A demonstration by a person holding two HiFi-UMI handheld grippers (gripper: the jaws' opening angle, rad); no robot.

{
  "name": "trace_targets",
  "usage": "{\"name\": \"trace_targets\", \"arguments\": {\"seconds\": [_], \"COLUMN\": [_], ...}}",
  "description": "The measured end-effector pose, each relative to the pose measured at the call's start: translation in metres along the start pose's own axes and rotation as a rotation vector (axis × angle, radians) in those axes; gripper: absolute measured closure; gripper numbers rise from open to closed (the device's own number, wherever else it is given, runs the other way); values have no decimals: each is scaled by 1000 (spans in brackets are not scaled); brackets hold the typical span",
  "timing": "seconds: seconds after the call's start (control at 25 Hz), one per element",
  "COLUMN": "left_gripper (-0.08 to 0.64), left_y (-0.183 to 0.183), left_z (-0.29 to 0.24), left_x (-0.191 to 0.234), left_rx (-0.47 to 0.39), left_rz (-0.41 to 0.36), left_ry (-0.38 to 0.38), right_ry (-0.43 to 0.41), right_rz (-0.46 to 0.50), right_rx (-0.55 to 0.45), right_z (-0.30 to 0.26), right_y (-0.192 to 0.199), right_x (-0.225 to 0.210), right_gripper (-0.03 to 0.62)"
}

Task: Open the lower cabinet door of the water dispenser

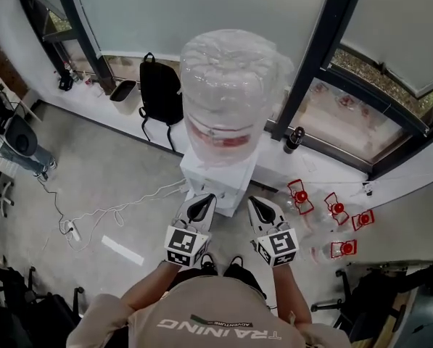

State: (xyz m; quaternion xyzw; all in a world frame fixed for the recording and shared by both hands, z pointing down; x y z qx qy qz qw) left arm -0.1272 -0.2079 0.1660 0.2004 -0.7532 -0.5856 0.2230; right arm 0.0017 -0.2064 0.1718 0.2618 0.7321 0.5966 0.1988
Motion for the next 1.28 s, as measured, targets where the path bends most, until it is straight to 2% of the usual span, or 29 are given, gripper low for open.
{"name": "trace_targets", "arguments": {"seconds": [0.2,0.48,0.76,1.28], "left_gripper": [552,552,552,552], "left_y": [-7,-21,-19,-32], "left_z": [0,-1,11,19], "left_x": [-11,-14,-10,-25], "left_rx": [-2,-28,-48,-87], "left_rz": [-2,-18,-10,-47], "left_ry": [-35,-57,-90,-52], "right_ry": [-39,-33,-29,-9], "right_rz": [17,-7,23,45], "right_rx": [1,-6,-42,-66], "right_z": [11,14,21,38], "right_y": [-9,-11,-23,-31], "right_x": [-6,-25,-17,-2], "right_gripper": [581,581,581,581]}}
Point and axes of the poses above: the fingertips, and each gripper's own axes: z backward along the fingers, x to its left, y out of its underside, the point moved 3 cm from there along z, backward along the fingers, and after that the axes turned 2 degrees about z, right-handed, at the moved point
